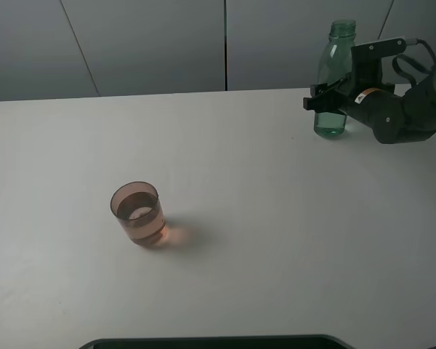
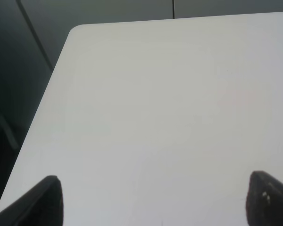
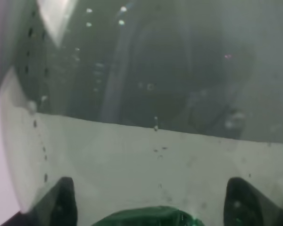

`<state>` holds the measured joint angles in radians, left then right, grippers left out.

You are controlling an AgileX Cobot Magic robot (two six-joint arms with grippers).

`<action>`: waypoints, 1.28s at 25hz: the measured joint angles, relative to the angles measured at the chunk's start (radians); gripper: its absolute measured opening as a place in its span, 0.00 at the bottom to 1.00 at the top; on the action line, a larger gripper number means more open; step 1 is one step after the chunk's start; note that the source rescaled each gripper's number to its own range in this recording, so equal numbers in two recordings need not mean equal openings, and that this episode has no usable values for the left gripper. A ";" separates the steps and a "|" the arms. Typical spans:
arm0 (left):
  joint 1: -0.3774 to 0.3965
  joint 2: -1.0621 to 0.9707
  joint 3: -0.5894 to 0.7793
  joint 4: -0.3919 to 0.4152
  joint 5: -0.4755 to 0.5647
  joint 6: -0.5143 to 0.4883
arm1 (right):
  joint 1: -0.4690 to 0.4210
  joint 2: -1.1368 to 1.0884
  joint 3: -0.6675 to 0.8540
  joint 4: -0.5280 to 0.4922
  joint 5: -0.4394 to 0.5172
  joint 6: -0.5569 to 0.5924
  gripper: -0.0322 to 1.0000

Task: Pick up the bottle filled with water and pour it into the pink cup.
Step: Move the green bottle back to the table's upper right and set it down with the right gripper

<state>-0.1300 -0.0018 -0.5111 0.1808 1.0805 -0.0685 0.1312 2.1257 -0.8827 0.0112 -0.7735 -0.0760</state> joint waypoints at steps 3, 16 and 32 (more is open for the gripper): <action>0.000 0.000 0.000 0.000 0.000 0.000 | 0.000 -0.015 0.000 0.000 0.031 0.008 0.05; 0.000 0.000 0.000 0.000 0.000 -0.002 | 0.007 -0.099 0.016 0.000 0.088 0.052 0.32; 0.000 0.000 0.000 0.000 0.000 -0.002 | 0.007 -0.205 0.020 0.000 0.087 0.085 1.00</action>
<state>-0.1300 -0.0018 -0.5111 0.1808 1.0805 -0.0704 0.1381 1.9210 -0.8629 0.0112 -0.6865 0.0093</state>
